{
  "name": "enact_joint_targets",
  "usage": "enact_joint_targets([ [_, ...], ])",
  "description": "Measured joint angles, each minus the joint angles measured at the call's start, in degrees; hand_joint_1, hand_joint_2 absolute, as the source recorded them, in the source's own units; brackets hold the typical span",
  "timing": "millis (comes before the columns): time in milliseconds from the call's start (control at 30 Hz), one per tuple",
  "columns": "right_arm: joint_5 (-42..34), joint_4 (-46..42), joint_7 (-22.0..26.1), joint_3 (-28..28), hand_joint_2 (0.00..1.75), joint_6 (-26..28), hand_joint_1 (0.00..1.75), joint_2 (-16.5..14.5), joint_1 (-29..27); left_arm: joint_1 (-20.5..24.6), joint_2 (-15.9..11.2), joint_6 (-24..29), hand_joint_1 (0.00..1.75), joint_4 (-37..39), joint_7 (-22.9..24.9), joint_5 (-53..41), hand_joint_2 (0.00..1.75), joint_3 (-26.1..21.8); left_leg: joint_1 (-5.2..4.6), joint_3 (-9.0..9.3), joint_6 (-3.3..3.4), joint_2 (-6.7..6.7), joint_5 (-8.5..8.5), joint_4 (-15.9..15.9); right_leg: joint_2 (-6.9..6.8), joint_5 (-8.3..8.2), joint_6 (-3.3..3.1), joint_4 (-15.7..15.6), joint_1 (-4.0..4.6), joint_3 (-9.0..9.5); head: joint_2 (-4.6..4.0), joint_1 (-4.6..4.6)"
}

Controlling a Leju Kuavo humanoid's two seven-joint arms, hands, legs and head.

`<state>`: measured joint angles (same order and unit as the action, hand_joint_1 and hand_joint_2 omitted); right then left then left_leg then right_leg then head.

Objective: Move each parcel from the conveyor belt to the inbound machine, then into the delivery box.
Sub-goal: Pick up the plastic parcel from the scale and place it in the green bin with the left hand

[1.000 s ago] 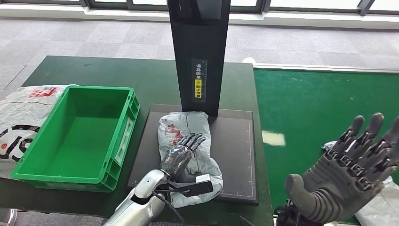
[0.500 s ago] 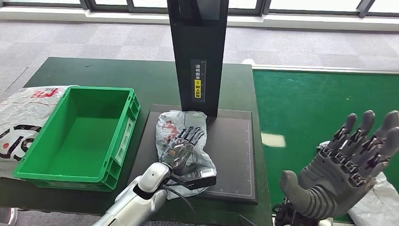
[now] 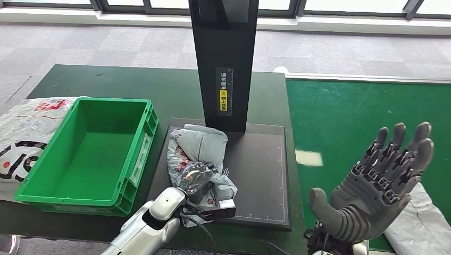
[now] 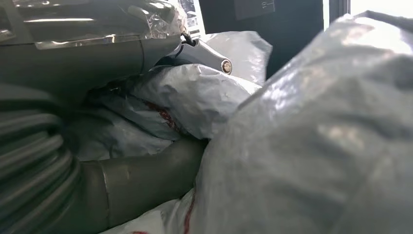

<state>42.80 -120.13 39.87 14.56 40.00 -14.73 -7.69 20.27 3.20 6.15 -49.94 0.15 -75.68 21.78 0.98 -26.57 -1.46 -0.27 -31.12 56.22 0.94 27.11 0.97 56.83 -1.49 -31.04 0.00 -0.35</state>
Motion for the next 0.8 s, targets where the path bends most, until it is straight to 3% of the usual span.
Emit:
enact_joint_targets([
  [333, -0.45, 1.1, 0.0, 0.09, 1.75, 0.01, 0.0, 0.21, 0.39, 0.77, -1.74, -0.86, 1.75, 0.83, -2.39, 1.42, 1.75, 0.02, 0.01, 0.08, 0.0, 0.01, 0.0, -0.02, 0.0, 0.0, 0.0, 0.0, 0.0, 0.08, 0.0, 0.0],
  [500, -0.39, 1.21, 0.02, 0.21, 1.75, 0.01, 0.0, 0.37, 0.37, -0.25, -2.07, 8.28, 1.75, -1.05, -4.77, 5.76, 1.75, -1.69, 0.03, 0.1, -0.05, 0.04, 0.04, -0.02, 0.04, -0.01, -0.02, 0.02, 0.04, 0.02, 0.0, 0.0],
  [600, -0.06, 0.99, 0.04, 0.46, 1.75, 0.02, 0.0, 0.37, -0.15, -2.47, -2.11, 14.91, 1.75, -6.23, -6.11, 8.56, 1.75, -3.53, 0.04, 0.17, -0.07, -0.06, 0.11, 0.0, -0.02, -0.03, -0.03, 0.04, 0.06, -0.17, 0.0, 0.0],
  [800, 0.44, 0.57, 0.05, 1.09, 1.75, 0.02, 0.0, 0.37, -0.62, -5.82, -1.75, 23.02, 1.75, -15.6, -8.42, 11.19, 1.75, -5.75, 0.03, 0.05, -0.09, -0.08, 0.1, 0.0, -0.02, -0.03, -0.04, 0.04, 0.04, -0.35, 0.0, 0.01],
])
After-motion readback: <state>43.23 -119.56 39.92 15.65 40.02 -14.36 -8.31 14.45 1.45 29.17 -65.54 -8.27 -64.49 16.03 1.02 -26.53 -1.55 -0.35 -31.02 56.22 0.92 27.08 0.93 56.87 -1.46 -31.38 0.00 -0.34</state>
